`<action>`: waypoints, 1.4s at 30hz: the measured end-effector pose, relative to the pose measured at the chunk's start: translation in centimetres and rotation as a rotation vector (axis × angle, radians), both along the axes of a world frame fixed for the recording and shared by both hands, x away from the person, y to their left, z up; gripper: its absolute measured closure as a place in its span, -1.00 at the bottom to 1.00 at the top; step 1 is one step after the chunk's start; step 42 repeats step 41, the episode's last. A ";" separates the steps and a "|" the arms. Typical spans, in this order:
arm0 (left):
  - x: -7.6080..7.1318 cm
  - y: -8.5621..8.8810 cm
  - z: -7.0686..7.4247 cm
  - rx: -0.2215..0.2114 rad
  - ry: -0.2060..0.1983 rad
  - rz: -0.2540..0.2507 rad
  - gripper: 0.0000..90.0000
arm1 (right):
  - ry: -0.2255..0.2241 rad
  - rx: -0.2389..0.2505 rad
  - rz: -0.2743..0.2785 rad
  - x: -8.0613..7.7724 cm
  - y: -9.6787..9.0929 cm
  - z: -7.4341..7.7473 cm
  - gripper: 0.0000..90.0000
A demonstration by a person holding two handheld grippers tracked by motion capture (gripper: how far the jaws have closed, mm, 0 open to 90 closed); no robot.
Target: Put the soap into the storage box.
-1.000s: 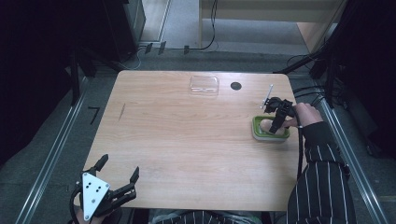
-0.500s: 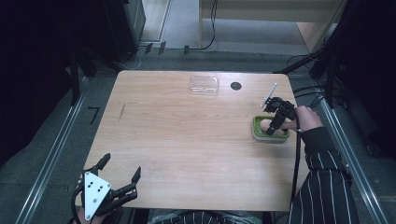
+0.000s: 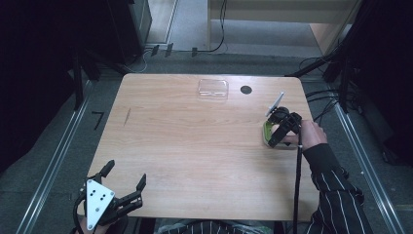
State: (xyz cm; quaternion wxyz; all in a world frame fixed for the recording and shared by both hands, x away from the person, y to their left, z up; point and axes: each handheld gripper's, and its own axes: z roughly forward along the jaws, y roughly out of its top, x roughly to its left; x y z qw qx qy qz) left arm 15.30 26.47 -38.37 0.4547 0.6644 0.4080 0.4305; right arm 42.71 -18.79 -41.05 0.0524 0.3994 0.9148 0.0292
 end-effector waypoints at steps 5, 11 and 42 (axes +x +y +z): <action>0.0 0.0 0.0 -0.002 0.000 0.001 -0.79 | -0.006 0.008 -0.007 -1.5 0.4 0.1 -0.85; 0.0 0.0 0.0 0.001 -0.001 -0.001 -0.79 | -0.036 0.016 -0.042 -3.5 0.5 0.1 -0.86; 0.2 -0.3 0.0 0.001 0.000 -0.002 -0.79 | -0.084 -0.007 0.067 -12.3 1.0 -3.6 -0.82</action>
